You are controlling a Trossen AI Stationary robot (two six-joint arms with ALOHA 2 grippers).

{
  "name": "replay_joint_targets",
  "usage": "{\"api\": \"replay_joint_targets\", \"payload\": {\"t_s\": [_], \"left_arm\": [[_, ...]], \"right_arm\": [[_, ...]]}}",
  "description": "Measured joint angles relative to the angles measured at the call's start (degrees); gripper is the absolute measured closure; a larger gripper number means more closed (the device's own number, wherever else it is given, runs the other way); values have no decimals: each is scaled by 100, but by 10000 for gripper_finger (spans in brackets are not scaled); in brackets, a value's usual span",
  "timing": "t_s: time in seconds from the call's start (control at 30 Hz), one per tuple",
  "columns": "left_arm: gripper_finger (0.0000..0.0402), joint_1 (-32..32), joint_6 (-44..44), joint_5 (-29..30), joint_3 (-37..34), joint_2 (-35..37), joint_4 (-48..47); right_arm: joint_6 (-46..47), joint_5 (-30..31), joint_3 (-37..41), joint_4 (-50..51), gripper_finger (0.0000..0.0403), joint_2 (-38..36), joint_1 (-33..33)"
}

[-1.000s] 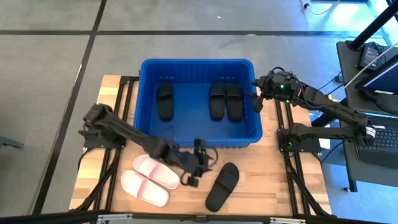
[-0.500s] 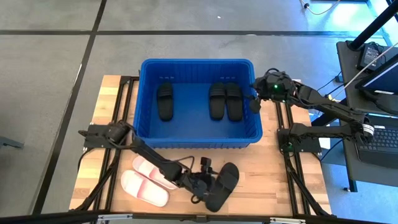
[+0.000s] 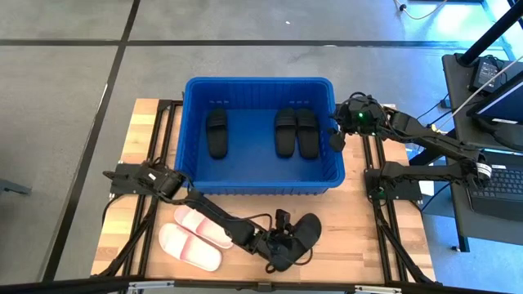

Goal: Pick and place slides into bin
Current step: Put the black slide into the organizer bin

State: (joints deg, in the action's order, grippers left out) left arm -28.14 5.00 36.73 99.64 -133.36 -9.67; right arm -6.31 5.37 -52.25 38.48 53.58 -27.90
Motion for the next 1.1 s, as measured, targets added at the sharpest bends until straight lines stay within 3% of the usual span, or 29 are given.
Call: {"api": "replay_joint_targets", "payload": {"t_s": [0.17,0.33,0.8,1.1], "left_arm": [[218,12,-232,215,7,-22,-142],[218,76,-320,-44,-4,-22,-116],[220,92,-335,-63,-11,-22,28],[297,108,-335,-226,-13,-20,42]], "right_arm": [[-6,1,0,-2,152,0,0],[-17,0,0,0,152,0,0],[-39,0,0,0,152,0,0],[-42,0,0,0,152,0,0]]}}
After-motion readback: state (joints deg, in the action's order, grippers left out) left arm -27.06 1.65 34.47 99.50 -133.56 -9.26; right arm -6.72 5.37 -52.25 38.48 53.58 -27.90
